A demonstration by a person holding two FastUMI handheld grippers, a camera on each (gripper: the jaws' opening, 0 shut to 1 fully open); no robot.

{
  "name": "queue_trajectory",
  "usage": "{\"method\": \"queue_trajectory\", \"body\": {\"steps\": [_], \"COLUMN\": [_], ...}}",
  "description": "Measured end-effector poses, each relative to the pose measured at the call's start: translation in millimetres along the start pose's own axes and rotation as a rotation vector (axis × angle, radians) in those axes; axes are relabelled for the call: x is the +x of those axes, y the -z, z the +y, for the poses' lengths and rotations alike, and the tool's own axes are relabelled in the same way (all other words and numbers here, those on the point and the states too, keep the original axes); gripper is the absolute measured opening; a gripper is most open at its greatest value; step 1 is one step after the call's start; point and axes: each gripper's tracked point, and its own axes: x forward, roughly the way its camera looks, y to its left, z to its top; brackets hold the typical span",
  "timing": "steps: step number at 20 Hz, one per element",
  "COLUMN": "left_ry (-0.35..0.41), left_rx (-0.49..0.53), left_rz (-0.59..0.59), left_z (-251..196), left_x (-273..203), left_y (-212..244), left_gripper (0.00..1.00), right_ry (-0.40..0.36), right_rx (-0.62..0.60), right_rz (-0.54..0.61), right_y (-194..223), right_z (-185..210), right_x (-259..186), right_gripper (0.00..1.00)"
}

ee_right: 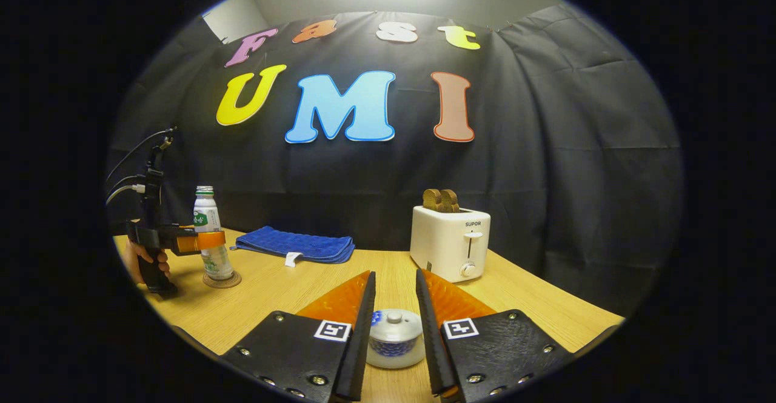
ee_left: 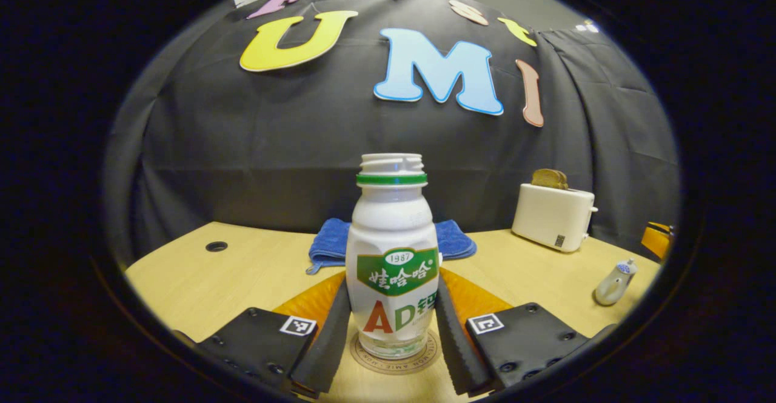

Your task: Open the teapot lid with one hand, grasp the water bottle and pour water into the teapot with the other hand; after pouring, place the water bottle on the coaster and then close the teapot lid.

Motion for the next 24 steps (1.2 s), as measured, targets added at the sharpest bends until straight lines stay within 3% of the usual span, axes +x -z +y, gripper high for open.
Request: {"method": "queue_trajectory", "body": {"steps": [5,6,7,10,12,17,20,24], "left_ry": [-0.002,-0.010,-0.023,-0.030,-0.094,-0.087,-0.119,-0.112], "left_rx": [0.038,0.045,0.043,0.020,0.031,0.031,0.032,-0.054], "left_rz": [0.005,0.009,-0.018,-0.080,-0.098,-0.105,-0.099,-0.122], "left_z": [-7,-5,-3,-1,9,-2,1,-16], "left_x": [-2,1,-5,-13,-20,-31,-40,-95], "left_y": [11,15,3,-15,-19,-20,-17,-20], "left_gripper": [0.85,0.96,1.00,1.00,0.99,1.00,1.00,0.99], "right_ry": [0.014,0.016,0.021,0.027,0.031,0.023,0.011,-0.066], "right_rx": [-0.001,0.006,0.010,0.011,0.009,0.012,0.014,0.017], "right_rz": [-0.020,-0.034,-0.047,-0.046,-0.048,-0.058,-0.067,-0.082], "right_y": [-7,-9,-12,-11,-12,-15,-17,-21], "right_z": [-4,-5,-7,-8,-10,-7,-3,25], "right_x": [-3,-4,-5,-5,-6,-8,-10,-16], "right_gripper": [0.41,0.41,0.41,0.41,0.41,0.41,0.41,0.41]}}
